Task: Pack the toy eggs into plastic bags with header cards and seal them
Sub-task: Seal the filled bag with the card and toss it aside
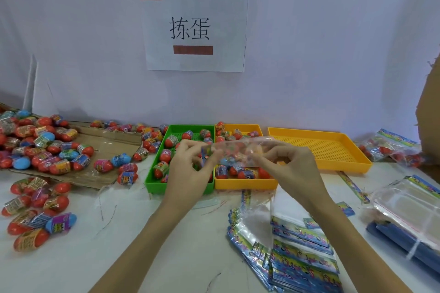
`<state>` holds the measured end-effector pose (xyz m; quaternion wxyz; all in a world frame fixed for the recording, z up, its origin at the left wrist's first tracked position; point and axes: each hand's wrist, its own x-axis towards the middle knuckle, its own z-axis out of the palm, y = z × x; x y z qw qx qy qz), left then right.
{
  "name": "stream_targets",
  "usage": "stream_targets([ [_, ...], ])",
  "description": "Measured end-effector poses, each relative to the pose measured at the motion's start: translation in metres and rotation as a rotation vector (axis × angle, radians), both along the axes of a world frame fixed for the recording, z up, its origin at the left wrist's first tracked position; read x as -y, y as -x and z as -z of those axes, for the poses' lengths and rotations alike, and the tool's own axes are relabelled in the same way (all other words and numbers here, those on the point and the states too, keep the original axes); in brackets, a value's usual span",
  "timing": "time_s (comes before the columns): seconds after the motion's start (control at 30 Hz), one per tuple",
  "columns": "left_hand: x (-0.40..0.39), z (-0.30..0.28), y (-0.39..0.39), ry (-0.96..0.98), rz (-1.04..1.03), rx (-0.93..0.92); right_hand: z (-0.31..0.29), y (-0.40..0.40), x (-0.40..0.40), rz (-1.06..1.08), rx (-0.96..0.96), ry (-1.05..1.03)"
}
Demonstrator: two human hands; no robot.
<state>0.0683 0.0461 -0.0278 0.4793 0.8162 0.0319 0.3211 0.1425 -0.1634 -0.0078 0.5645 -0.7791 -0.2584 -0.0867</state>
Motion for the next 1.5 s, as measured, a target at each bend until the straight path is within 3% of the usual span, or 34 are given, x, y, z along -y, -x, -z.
stream_targets([
  [0.1, -0.011, 0.002, -0.002, 0.087, 0.013, -0.055, -0.006, 0.004, 0.001, -0.167, -0.200, -0.171],
  [0.17, -0.013, 0.001, -0.001, 0.131, 0.094, -0.129, -0.007, 0.007, 0.000, -0.197, -0.194, -0.211],
  [0.27, -0.009, 0.000, 0.001, 0.166, 0.173, -0.156, -0.009, 0.010, -0.002, -0.156, -0.113, -0.107],
  [0.47, -0.008, 0.003, 0.000, 0.198, 0.205, -0.175, -0.008, 0.005, 0.004, -0.160, -0.302, -0.229],
  [0.6, -0.007, -0.001, 0.002, 0.289, 0.306, -0.186, -0.004, 0.005, 0.002, -0.076, -0.245, -0.138],
  [0.77, -0.003, 0.003, 0.002, 0.372, 0.272, -0.155, 0.001, 0.008, -0.006, 0.023, -0.143, 0.036],
  [0.93, -0.006, 0.006, 0.000, 0.050, 0.156, -0.140, 0.001, 0.007, -0.002, 0.045, -0.018, 0.145],
  [1.0, -0.004, 0.007, 0.001, -0.044, 0.149, -0.082, -0.001, 0.007, -0.003, -0.042, -0.074, 0.078],
  [1.27, -0.005, 0.003, 0.003, -0.023, 0.151, 0.051, -0.005, -0.002, 0.009, -0.274, -0.566, -0.171],
  [1.4, -0.004, 0.004, 0.003, -0.022, 0.143, 0.097, -0.003, -0.002, 0.008, -0.306, -0.585, -0.091],
  [1.5, -0.007, 0.002, 0.002, 0.149, 0.189, -0.047, -0.001, -0.003, 0.006, -0.293, -0.553, -0.155],
])
